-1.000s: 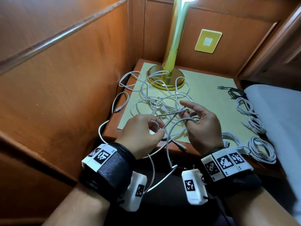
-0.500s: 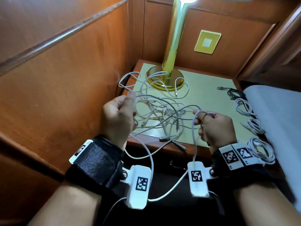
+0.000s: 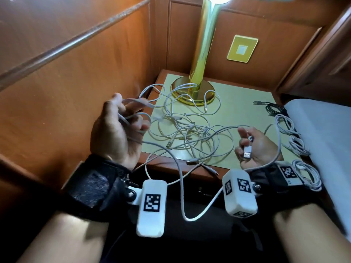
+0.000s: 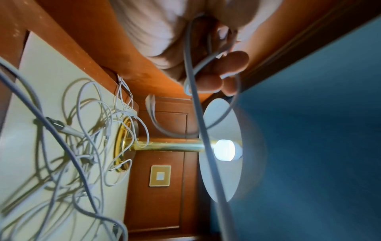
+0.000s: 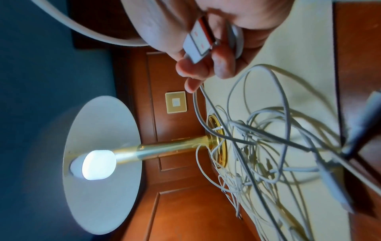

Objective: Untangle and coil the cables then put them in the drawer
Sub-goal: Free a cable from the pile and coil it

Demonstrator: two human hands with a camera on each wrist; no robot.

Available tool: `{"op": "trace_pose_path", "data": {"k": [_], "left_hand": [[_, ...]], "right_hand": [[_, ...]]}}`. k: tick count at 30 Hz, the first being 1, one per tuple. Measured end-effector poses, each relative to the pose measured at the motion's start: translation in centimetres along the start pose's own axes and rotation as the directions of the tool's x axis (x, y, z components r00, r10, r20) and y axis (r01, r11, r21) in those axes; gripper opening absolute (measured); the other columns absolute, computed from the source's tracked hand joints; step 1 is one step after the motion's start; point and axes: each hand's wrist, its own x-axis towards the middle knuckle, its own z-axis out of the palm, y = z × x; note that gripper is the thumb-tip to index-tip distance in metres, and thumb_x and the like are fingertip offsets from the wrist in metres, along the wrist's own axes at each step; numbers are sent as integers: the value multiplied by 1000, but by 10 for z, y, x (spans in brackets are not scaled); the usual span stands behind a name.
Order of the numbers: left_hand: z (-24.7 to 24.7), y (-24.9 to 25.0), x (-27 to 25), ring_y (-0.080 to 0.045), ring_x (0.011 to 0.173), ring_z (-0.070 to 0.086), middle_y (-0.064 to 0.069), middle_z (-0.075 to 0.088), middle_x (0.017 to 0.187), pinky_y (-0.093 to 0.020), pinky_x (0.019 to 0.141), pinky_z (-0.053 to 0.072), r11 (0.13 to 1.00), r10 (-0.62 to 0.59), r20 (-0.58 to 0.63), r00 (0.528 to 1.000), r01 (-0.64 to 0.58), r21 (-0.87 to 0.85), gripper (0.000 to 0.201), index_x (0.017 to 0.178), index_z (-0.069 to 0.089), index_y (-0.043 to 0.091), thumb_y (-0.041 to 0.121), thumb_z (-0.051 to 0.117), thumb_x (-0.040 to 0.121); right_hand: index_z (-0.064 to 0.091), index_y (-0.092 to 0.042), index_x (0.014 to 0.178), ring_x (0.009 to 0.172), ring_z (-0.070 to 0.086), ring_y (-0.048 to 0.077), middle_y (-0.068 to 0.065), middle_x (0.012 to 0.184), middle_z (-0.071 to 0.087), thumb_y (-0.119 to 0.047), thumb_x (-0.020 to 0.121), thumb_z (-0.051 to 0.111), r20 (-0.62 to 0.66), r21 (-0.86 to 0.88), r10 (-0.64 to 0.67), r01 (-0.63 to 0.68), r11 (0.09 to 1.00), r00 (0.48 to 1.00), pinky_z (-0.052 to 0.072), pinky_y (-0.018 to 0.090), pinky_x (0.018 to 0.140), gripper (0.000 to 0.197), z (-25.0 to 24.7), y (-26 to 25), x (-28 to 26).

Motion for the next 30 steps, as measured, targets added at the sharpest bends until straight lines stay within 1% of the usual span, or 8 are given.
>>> {"op": "trace_pose_path", "data": {"k": [3,8,10,12,14,17,21,30], "left_hand": [[-6,4,4,-10,38,32,0,53,60,-23,46,35,997,52,-58,997,-49,55,41,61,45,20,24,42,101],[-6,2,1,-12,37,34,-8,76,100,-24,46,31,975,87,-14,996,-83,207,28,69,40,18,17,44,97],[-6,2,-1,-16,36,33,-5,72,72,-25,44,29,905,150,48,988,-156,396,32,60,46,14,18,51,91],[-8,-1,-3,-20,41,34,-2,51,51,-25,45,28,635,226,133,965,-250,731,36,58,44,13,23,63,86],[-12,-6,-1,-16,50,41,3,49,60,-25,47,31,288,195,163,967,-216,933,31,74,50,16,33,74,83],[-15,-11,-2,-13,79,57,12,55,83,-26,65,41,-33,-12,48,999,-49,998,39,101,52,28,48,77,78],[-22,-25,-7,-23,102,61,7,62,101,-32,80,48,-406,-174,10,985,-81,910,30,97,63,30,56,69,81],[-27,-42,-4,-31,81,58,-5,62,85,-31,67,45,-380,-154,41,987,-97,920,18,77,58,14,30,58,85]], "right_hand": [[53,-20,100,33,39,4,-11,59,64,-27,104,45,26,18,-28,28,999,999,30,15,31,12,-4,-5,3],[46,-15,121,39,42,5,-6,85,75,-29,103,49,-66,36,-250,253,967,966,32,16,35,23,-1,-2,4],[45,-16,122,41,43,5,-3,97,76,-30,103,49,-83,27,-308,312,950,948,32,16,36,25,0,-2,3],[46,-15,120,43,43,6,1,105,76,-30,101,51,-78,-5,-353,353,935,933,34,17,37,25,3,0,-2],[49,-15,113,44,43,9,3,103,76,-28,101,54,-77,-34,-397,395,918,915,36,18,41,19,8,2,-9],[48,-20,98,47,42,12,4,103,76,-26,99,57,-53,-37,-431,430,902,901,37,20,45,11,14,2,-18],[49,-21,96,44,42,10,3,106,76,-28,99,57,-37,-24,-442,441,897,896,36,20,45,11,18,-3,-25],[49,-21,92,40,40,11,1,95,77,-25,99,59,20,-87,-483,483,871,875,30,21,41,13,18,-8,-37]]}}
